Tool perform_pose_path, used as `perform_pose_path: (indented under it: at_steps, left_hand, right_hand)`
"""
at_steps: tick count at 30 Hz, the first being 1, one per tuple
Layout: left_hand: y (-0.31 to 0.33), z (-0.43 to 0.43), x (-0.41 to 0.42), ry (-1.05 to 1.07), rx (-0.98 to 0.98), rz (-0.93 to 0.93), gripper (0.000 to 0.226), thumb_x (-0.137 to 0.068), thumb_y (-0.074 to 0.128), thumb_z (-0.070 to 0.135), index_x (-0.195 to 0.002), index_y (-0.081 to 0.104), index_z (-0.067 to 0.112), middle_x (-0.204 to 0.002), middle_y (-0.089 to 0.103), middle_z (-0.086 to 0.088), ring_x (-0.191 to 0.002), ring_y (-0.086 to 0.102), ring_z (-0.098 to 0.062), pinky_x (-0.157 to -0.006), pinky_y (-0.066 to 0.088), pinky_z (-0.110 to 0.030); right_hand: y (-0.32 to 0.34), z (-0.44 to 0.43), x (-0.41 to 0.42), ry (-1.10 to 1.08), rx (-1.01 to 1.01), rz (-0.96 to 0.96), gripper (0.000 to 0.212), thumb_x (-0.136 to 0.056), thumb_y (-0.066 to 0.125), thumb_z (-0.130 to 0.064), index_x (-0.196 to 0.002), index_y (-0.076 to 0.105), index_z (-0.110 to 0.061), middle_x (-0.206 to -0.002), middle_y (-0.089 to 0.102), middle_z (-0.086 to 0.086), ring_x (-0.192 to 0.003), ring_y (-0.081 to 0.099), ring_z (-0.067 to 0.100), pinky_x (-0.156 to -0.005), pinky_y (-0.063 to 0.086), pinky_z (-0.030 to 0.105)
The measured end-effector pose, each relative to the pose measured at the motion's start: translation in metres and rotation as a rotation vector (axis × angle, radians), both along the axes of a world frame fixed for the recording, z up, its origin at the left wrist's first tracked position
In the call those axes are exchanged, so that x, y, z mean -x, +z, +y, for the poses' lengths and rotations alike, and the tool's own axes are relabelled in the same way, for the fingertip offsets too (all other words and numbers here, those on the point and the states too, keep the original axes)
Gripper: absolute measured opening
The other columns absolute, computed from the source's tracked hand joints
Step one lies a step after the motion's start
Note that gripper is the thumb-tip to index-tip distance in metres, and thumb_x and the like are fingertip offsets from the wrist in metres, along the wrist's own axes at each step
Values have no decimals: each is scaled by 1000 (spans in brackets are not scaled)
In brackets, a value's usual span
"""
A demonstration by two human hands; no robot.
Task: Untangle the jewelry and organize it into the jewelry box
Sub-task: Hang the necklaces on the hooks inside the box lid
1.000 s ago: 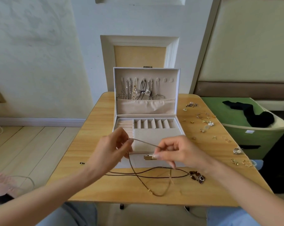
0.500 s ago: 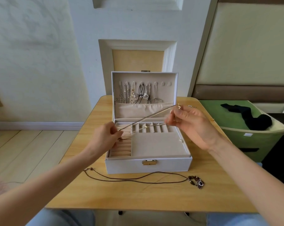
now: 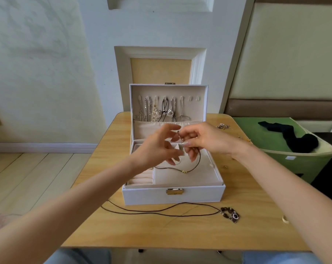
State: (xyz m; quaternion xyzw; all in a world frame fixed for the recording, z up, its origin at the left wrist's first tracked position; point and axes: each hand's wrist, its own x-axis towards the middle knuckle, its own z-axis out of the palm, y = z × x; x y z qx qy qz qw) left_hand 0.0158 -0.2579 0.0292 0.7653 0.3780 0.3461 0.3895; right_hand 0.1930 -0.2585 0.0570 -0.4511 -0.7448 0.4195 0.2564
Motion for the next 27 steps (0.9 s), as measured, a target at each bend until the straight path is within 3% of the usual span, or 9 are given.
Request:
perform_pose_path:
  at_steps: [3,5,8,10,14,17,21,23,27]
  left_hand:
    - [5,5,-3,-29,-66,34,52,-80,70,2,-124,46,10,-114,55,1,-65,63,-19,-54,56,-28]
    - [8,9,-2,-37,-58,61,44,-81,69,4,-119,48,9,-99,62,0,-62,64,-17,-51,53,-26]
    - [11,15,-1,7,-59,60,16,-85,66,8,-99,59,5,-69,63,-5,-52,62,-12,-49,52,-23]
    - [12,19,-1,34,-92,73,4,-86,65,10,-86,63,7,-63,62,-4,-50,61,-9,-51,51,-20]
    - [16,25,-1,38,-164,153,7,-88,63,16,-82,63,12,-66,60,3,-53,56,-1,-54,48,-18]
    - [16,30,-2,92,-205,126,10,-91,59,19,-83,63,15,-77,64,4,-64,53,-4,-63,45,-20]
    - [23,32,-7,18,3,-110,13,-95,51,13,-90,60,5,-84,70,-1,-80,65,-5,-76,49,-15]
    - [27,33,-9,-49,98,-201,13,-95,51,14,-96,55,1,-83,71,-6,-83,69,-15,-79,53,-21]
    - [37,37,-12,-60,142,-159,18,-89,61,15,-101,56,3,-79,67,-6,-74,67,-15,-78,55,-26]
  right_hand:
    - [2,2,-3,-1,-27,-30,24,-89,54,9,-100,59,-12,-70,65,8,-55,61,16,-53,53,26]
    - [4,3,-5,-14,-30,-40,25,-86,57,10,-102,57,-9,-73,66,9,-57,62,15,-54,53,25]
    - [7,6,-8,-39,-61,-29,26,-83,60,11,-99,57,-9,-81,66,12,-59,63,12,-59,55,25]
    - [10,8,-10,-60,-97,-8,26,-82,61,11,-97,61,-11,-82,65,12,-61,64,10,-60,55,24]
    - [13,14,-13,-109,-142,42,23,-82,64,9,-97,65,-8,-72,67,5,-57,63,9,-56,53,22]
    - [15,17,-14,-157,-179,87,15,-81,66,5,-94,67,-3,-66,69,6,-55,64,12,-54,53,22]
    - [18,20,-13,-221,-194,181,5,-80,68,1,-84,67,-2,-67,69,12,-53,62,12,-50,50,20]
    - [22,21,-13,-238,-209,219,5,-81,68,0,-81,66,-5,-66,70,7,-53,60,10,-49,48,19]
    - [33,25,-12,-261,-240,290,7,-82,67,1,-79,62,-4,-63,66,3,-51,57,8,-49,47,19]
